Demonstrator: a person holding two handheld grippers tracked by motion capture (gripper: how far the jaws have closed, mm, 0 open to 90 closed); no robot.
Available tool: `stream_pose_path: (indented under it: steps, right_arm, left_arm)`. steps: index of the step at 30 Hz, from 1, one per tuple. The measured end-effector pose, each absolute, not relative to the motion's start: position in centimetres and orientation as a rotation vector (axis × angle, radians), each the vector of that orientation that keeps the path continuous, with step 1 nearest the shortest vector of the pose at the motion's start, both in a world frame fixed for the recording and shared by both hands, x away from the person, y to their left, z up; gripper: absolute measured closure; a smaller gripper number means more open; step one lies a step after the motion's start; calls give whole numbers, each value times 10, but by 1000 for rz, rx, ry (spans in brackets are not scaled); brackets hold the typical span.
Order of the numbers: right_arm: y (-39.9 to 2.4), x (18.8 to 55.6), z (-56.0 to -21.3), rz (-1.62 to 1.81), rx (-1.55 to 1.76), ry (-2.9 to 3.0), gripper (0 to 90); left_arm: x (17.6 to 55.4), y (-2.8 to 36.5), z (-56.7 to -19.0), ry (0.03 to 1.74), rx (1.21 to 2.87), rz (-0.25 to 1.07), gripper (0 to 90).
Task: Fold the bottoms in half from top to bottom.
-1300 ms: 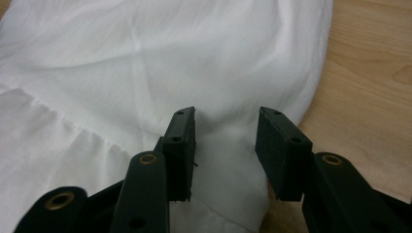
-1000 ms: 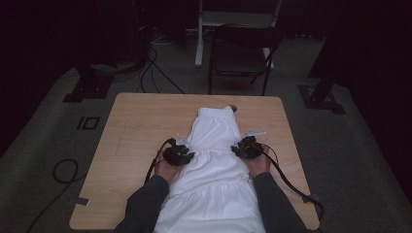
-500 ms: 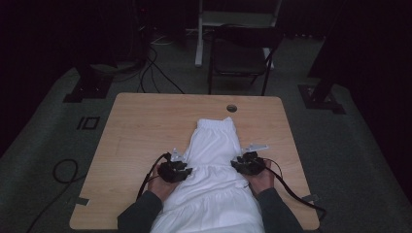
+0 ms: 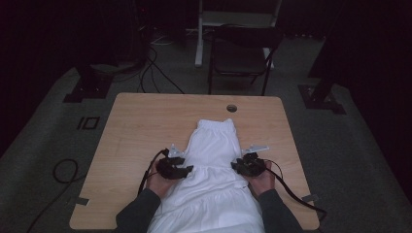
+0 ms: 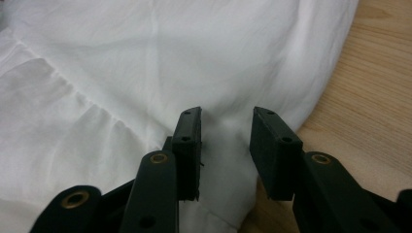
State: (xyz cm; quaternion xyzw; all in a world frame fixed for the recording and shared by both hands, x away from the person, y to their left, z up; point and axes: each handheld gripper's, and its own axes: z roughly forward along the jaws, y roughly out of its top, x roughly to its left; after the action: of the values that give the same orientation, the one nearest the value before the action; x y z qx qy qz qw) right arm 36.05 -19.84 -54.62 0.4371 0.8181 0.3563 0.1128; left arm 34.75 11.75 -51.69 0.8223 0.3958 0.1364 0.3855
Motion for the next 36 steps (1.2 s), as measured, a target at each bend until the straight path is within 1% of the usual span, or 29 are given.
stream_pose_path:
  steps: [3, 5, 7, 10, 13, 14, 16, 18, 20, 23, 26, 29, 30, 31, 34, 36]
  right_arm:
    - [-199, 362, -546, 1049, 1288, 2405, 652]
    - [-199, 362, -546, 1049, 1291, 2407, 655]
    - [-199, 362, -546, 1052, 1292, 2406, 658]
    - [-200, 363, -546, 1058, 1292, 2406, 665]
    - [-200, 363, -546, 1060, 1296, 2406, 665]
    - [-200, 363, -546, 1061, 1298, 2408, 665]
    - [-201, 365, -545, 1064, 1300, 2421, 656]
    - [-204, 370, -543, 1078, 1284, 2448, 632]
    - [-209, 376, -534, 1144, 1258, 2397, 625]
    - [-215, 396, -518, 1182, 1271, 2299, 564]
    - [-213, 424, -512, 1136, 1292, 2256, 507]
    - [-206, 453, -516, 1088, 1305, 2276, 443]
    - [-203, 462, -518, 1076, 1310, 2290, 434]
    - [-201, 469, -521, 1066, 1309, 2294, 427]
    - [-194, 487, -528, 1014, 1278, 2330, 358]
    - [-193, 495, -532, 1049, 1273, 2339, 352]
  left_arm:
    - [373, 114, -506, 1044, 2059, 380, 399]
    - [392, 111, -503, 1084, 2035, 386, 382]
    - [409, 104, -504, 1105, 2026, 397, 375]
    - [430, 91, -515, 1116, 2068, 413, 377]
    - [442, 82, -533, 1122, 2110, 383, 428]
    - [444, 80, -538, 1127, 2119, 367, 465]
    - [445, 78, -544, 1133, 2124, 353, 575]
    - [445, 77, -543, 1133, 2133, 349, 658]
    - [445, 76, -543, 1129, 2139, 344, 701]
    - [446, 78, -544, 1135, 2123, 322, 704]
    - [447, 79, -544, 1135, 2122, 318, 702]
    - [447, 80, -544, 1134, 2120, 311, 701]
    - [447, 80, -544, 1133, 2117, 307, 701]
    - [447, 80, -544, 1132, 2116, 305, 701]
    - [447, 80, -544, 1127, 2120, 304, 701]
    - [448, 80, -544, 1127, 2121, 301, 701]
